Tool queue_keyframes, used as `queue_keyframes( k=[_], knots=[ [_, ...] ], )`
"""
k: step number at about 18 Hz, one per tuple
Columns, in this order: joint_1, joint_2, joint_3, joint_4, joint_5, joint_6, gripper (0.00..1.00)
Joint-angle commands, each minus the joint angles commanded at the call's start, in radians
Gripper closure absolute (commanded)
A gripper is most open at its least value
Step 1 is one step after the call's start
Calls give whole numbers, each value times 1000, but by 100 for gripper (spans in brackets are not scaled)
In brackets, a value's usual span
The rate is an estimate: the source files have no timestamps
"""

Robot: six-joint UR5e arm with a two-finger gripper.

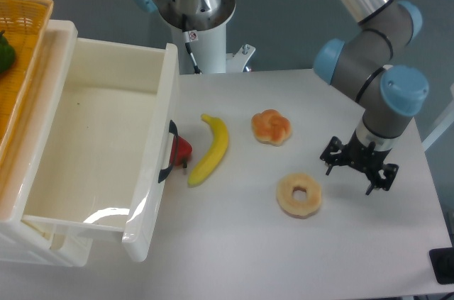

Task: Pick up the donuts
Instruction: 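Move the gripper over the plain ring donut and lower it, then lower the open gripper fingers into the donut hole and close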

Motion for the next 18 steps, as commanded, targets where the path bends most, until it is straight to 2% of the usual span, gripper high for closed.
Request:
queue_keyframes(
  k=[7, 14, 18],
  knots=[
    [-25, -32, 6, 0, 0, -60, 2],
    [-35, -41, 3, 0, 0, -86, 19],
    [-43, -45, 0, 0, 0, -117, 34]
  ],
)
